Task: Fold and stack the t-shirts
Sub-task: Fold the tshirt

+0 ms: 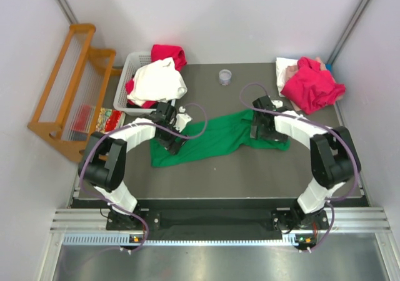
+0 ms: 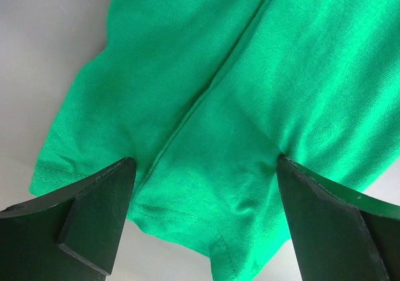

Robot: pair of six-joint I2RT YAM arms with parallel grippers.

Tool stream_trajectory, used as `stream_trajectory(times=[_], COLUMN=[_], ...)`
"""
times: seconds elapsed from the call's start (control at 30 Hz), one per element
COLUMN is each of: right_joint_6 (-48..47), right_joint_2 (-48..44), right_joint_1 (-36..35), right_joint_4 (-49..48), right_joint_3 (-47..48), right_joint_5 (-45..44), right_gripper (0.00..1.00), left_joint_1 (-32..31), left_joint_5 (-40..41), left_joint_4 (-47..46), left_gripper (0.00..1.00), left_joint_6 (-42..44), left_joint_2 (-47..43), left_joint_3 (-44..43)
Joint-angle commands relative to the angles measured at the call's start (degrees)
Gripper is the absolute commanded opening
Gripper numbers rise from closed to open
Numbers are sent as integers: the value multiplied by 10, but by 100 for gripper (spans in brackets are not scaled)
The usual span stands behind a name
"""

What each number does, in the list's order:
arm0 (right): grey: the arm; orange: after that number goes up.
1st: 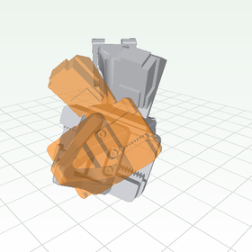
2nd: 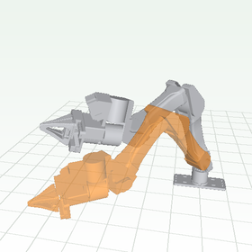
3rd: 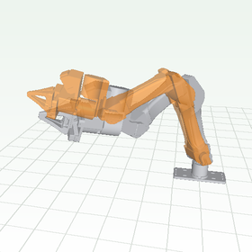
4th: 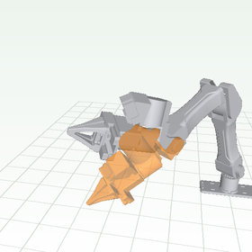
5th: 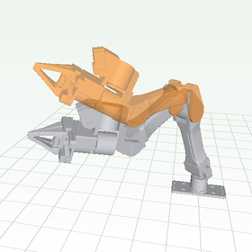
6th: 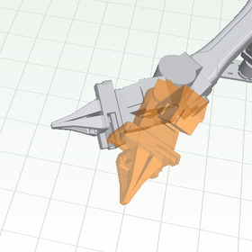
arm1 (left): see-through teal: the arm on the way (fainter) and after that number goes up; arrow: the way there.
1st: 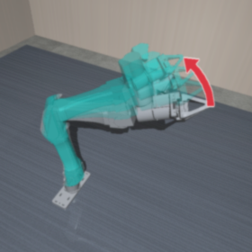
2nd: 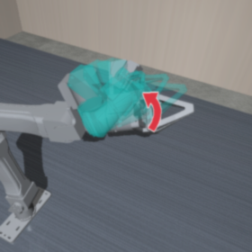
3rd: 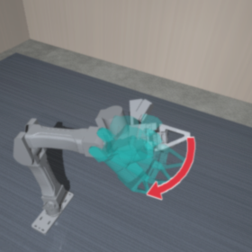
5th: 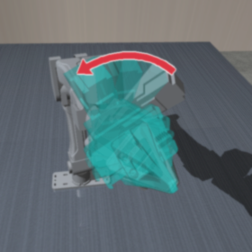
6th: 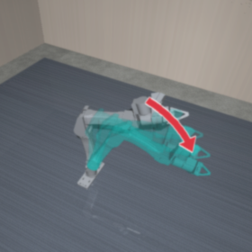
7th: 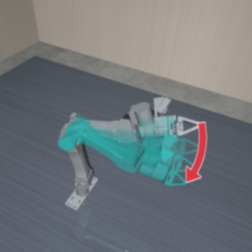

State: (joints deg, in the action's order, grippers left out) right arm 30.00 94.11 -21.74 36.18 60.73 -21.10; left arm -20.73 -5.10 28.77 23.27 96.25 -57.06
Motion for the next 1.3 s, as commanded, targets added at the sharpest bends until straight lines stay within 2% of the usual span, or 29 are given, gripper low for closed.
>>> stream_trajectory(times=[0.0, 0.37, 0.63, 0.83, 0.9, 1.03, 1.17, 1.27], right_joint_6=[18, 20, 5, 3, 4, 3, 1, -4], right_joint_2=[44, 125, 169, 206, 216, 229, 243, 250], right_joint_1=[-3, -1, 13, 17, 17, 18, 19, 19], right_joint_4=[12, 27, 42, 49, 49, 49, 52, 51], right_joint_3=[61, 105, 170, 214, 223, 239, 266, 286], right_joint_5=[-34, -46, -52, -43, -39, -32, -24, -14], right_gripper=[100, 100, 100, 100, 100, 100, 100, 100], left_joint_1=[2, 1, -27, -79, -110, -150, -181, -187], left_joint_5=[33, 40, 42, 19, 13, -2, -19, -26], left_joint_4=[-51, -50, -15, 14, 29, 56, 77, 88], left_gripper=[99, 99, 99, 99, 92, 99, 99, 91], left_joint_6=[13, 27, 35, 35, 36, 41, 45, 47], left_joint_2=[25, 32, 54, 66, 67, 74, 95, 110], left_joint_3=[35, 69, 65, 66, 65, 59, 48, 35])
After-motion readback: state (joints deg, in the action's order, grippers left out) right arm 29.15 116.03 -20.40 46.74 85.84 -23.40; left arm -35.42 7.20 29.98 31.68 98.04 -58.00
